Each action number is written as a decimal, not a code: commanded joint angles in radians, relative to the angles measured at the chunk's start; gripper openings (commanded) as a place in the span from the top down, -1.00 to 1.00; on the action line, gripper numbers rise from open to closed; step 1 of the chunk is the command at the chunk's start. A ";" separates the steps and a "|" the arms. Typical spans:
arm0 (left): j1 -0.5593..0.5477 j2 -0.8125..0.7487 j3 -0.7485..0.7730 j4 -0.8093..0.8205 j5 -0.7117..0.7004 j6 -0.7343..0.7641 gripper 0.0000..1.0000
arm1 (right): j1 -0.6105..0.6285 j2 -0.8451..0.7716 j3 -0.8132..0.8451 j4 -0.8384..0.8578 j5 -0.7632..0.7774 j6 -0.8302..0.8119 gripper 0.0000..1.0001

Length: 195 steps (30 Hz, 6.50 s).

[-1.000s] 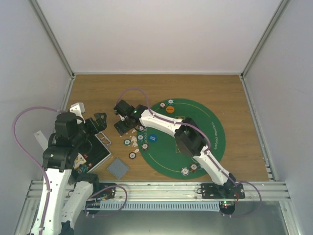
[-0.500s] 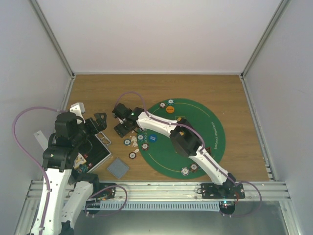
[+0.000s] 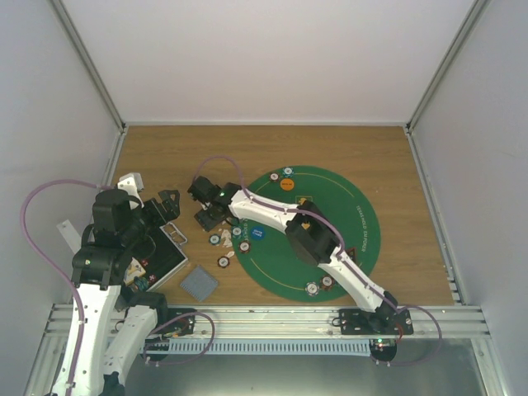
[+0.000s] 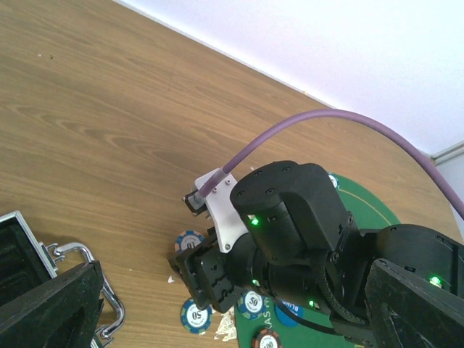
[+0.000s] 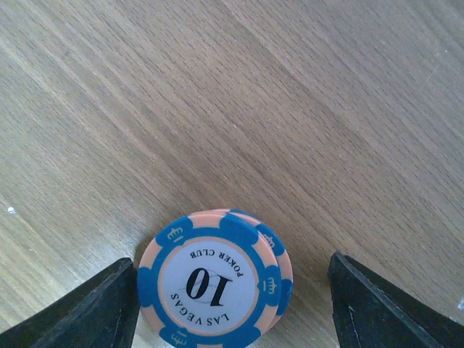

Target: Distribute texas hold em gaming equipment

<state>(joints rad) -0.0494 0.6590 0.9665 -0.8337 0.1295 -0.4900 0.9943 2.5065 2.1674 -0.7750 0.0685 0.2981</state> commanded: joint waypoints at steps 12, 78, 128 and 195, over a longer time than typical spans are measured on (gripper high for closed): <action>0.008 -0.015 -0.002 0.038 -0.004 -0.010 -0.98 | 0.025 0.040 -0.086 -0.056 0.045 -0.001 -0.16; 0.008 -0.017 0.022 0.015 -0.020 0.011 -0.98 | -0.446 -0.478 -0.623 0.251 0.127 0.026 0.37; 0.008 -0.013 -0.003 0.028 -0.036 -0.032 -0.98 | -0.633 -0.302 -0.579 0.345 -0.041 -0.105 0.32; 0.008 0.039 -0.122 -0.126 0.047 -0.109 -0.98 | 0.069 -0.793 -0.845 0.197 -0.142 0.121 -0.99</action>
<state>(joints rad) -0.0494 0.6765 0.8013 -0.9779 0.2207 -0.5846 0.9604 1.6485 1.2533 -0.5327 -0.0772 0.3836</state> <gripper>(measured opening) 0.986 0.993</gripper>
